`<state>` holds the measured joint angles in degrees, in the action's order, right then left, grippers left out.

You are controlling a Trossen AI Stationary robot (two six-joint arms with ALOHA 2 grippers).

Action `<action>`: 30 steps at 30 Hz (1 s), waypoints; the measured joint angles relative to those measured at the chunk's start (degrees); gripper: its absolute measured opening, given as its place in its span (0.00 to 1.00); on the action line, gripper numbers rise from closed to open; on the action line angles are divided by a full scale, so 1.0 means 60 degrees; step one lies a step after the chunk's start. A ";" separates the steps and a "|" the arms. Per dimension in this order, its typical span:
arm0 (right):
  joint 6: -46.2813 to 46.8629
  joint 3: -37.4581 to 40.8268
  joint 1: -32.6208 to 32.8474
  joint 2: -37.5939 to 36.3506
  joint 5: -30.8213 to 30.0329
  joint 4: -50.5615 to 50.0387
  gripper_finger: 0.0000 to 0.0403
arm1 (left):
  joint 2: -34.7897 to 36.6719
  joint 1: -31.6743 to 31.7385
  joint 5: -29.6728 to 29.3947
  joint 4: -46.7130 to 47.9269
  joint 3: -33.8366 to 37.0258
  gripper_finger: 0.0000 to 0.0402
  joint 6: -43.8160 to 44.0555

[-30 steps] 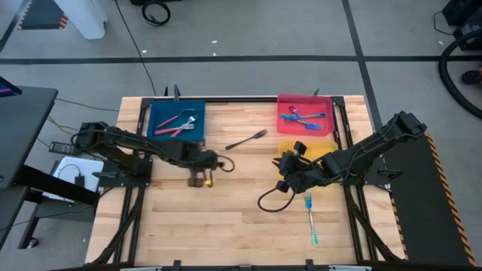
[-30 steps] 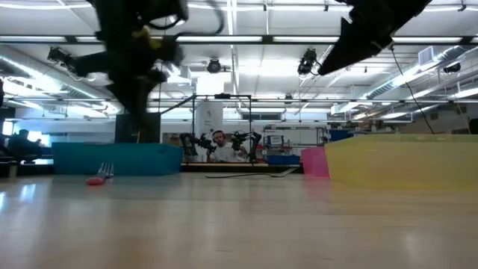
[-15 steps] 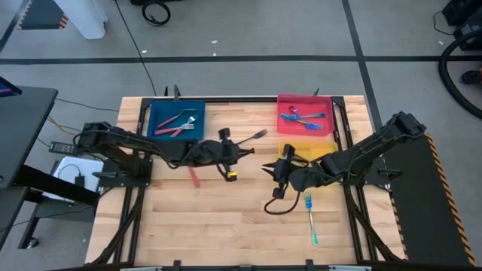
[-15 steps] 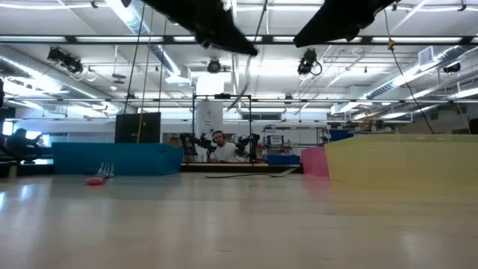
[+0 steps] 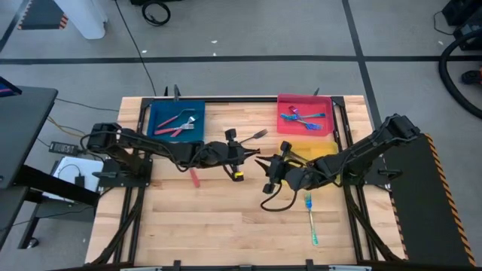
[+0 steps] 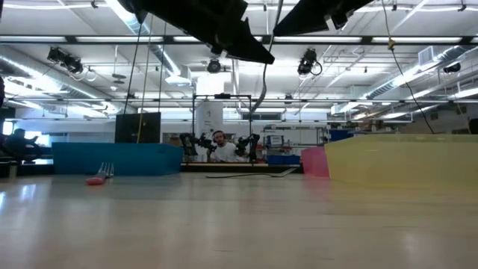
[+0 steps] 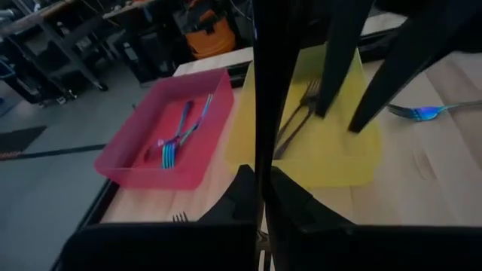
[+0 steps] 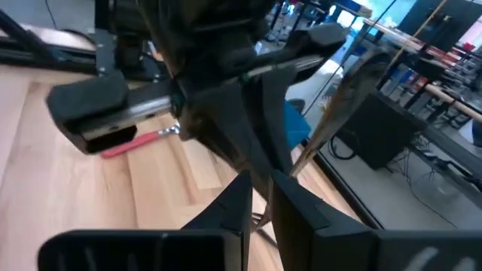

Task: Sort silverware by color (type)
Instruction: Put the black fork into the yellow bin

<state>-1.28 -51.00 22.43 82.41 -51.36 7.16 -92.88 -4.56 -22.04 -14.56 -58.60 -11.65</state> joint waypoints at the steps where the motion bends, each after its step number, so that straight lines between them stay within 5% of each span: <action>1: 0.0000 -0.0004 -0.0028 0.0000 0.0044 -0.0066 0.14 | 0.0000 0.0000 0.0004 -0.0054 0.0002 0.03 -0.0022; 8: 0.0013 0.0000 -0.0144 -0.0004 0.0196 -0.0240 0.20 | 0.0007 0.0000 -0.0004 -0.0108 -0.0002 0.03 -0.0172; 17: 0.0521 0.0000 -0.0290 -0.0004 -0.0961 0.0345 0.32 | 0.0007 0.0109 -0.0022 -0.0104 -0.0002 0.03 -0.0176; 30: 0.0528 0.0000 -0.1135 -0.0006 0.0227 0.0850 0.25 | 0.0018 0.0174 -0.0006 -0.0274 -0.0002 0.03 -0.0180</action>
<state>1.89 -51.00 15.62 82.38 -50.00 12.25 -92.77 -3.51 -22.08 -16.20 -58.61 -12.73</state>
